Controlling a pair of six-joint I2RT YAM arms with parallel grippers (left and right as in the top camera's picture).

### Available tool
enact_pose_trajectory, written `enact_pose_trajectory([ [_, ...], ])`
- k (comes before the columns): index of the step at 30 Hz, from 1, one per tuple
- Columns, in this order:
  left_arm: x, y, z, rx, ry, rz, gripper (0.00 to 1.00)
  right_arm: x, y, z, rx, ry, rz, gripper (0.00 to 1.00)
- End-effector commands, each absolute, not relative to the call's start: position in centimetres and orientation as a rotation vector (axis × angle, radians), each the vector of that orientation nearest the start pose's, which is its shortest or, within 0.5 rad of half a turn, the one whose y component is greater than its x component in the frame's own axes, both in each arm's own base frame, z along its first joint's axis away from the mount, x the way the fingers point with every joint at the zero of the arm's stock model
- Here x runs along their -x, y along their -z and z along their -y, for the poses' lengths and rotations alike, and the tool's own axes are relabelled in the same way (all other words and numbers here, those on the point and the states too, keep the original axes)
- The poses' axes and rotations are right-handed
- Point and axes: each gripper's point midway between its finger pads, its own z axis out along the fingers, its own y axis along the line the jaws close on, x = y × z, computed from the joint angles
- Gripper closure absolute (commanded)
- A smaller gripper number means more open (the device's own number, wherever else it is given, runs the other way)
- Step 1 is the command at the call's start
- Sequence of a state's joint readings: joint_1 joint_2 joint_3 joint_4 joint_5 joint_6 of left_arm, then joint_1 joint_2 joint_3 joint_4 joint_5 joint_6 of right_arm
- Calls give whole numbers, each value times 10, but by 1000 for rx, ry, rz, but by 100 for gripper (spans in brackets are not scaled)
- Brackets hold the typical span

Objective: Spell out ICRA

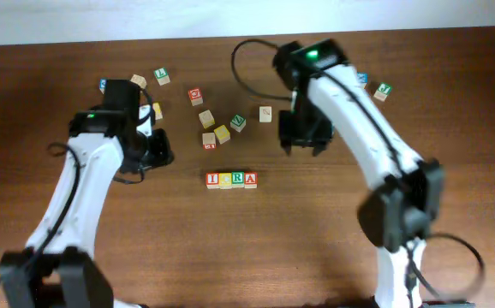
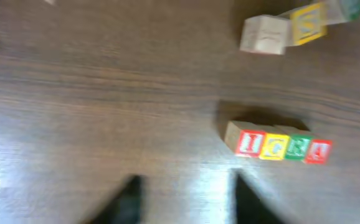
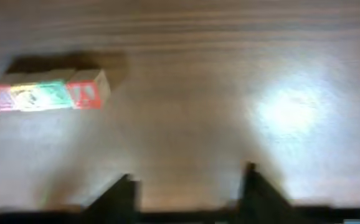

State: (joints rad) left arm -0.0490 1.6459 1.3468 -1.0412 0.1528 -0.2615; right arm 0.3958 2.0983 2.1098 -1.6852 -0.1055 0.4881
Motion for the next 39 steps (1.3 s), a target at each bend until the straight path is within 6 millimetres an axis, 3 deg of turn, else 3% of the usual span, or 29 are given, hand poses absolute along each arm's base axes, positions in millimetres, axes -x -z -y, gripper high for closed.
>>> enact_pose_trajectory([
  [1,-338,-153,41,269,282,-2860,0,-319,-234,-157,-17,-159,-3071,2],
  [2,-332,-161,41,267,285,-2848,1,-308,-251,-161,21,-189,-3025,2],
  [5,-321,-184,41,256,295,-2797,0,-285,-270,-165,92,-208,-2972,2],
  [11,-287,-241,39,225,305,-2636,1,-244,-264,-156,89,-114,-2983,2],
  [14,-273,-249,38,221,307,-2624,1,-234,-272,-152,121,-98,-2945,2],
  [19,-255,-241,38,235,300,-2692,1,-199,-299,-145,202,-189,-2838,2],
  [22,-256,-240,38,235,301,-2693,1,-175,-299,-131,202,-190,-2805,2],
  [24,-258,-242,39,231,310,-2682,1,-170,-295,-120,119,-179,-2789,2],
  [26,-261,-243,39,228,312,-2671,1,-173,-289,-122,112,-199,-2764,2],
  [28,-266,-246,39,223,315,-2647,3,-183,-275,-133,113,-224,-2756,1],
  [29,-270,-248,40,220,317,-2631,16,-190,-264,-140,115,-227,-2762,3],
  [30,-273,-248,40,218,319,-2622,40,-198,-249,-151,121,-243,-2776,12],
  [31,-275,-248,40,217,318,-2619,49,-208,-230,-165,130,-266,-2798,25],
  [35,-282,-234,37,234,287,-2668,64,-243,-170,-214,154,-320,-2880,56],
  [36,-285,-228,34,244,264,-2690,72,-252,-149,-228,161,-328,-2916,72],
  [39,-290,-215,32,299,246,-2730,75,-268,-101,-242,106,-271,-2993,84],
])
